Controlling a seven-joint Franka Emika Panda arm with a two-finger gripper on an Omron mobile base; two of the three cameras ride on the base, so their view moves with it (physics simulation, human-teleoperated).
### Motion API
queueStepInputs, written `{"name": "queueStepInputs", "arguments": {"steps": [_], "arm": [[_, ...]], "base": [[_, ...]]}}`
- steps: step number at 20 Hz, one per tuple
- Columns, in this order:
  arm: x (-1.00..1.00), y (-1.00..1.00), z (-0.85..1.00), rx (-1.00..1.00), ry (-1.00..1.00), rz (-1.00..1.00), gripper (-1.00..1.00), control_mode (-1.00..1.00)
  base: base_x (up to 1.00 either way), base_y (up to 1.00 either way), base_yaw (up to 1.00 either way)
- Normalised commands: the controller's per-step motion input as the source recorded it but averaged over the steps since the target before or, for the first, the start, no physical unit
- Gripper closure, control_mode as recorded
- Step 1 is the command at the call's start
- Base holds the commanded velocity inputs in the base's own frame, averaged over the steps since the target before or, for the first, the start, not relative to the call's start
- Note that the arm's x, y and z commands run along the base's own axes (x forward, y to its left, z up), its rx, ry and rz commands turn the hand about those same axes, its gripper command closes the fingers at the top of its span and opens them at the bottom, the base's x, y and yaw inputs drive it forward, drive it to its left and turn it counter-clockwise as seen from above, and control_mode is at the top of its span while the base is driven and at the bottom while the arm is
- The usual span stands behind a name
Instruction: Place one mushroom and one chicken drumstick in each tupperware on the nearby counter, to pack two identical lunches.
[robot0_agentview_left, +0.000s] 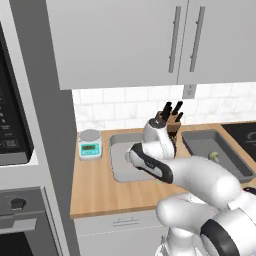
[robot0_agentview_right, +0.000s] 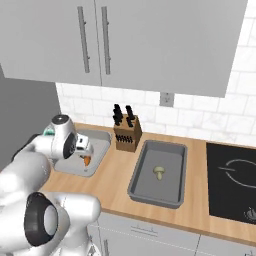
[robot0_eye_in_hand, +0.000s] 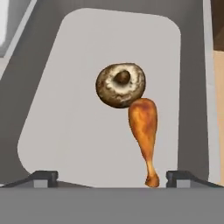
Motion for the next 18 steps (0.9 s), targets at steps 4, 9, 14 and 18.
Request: {"name": "queueStepInputs", "arguments": {"steps": [4,9,14,18], "arm": [[-0.78,0.00,0.54,0.00,-0.16,0.04,-1.00,-1.00],[-0.65,0.00,0.77,0.05,-0.06,0.02,-1.00,-1.00],[-0.82,-0.03,0.64,0.05,-0.01,0.00,-1.00,-1.00],[-0.79,-0.13,0.68,0.00,-0.04,0.00,-1.00,-1.00]], "base": [[0.00,0.00,0.00],[0.00,0.00,0.00],[0.00,0.00,0.00],[0.00,0.00,0.00]]}}
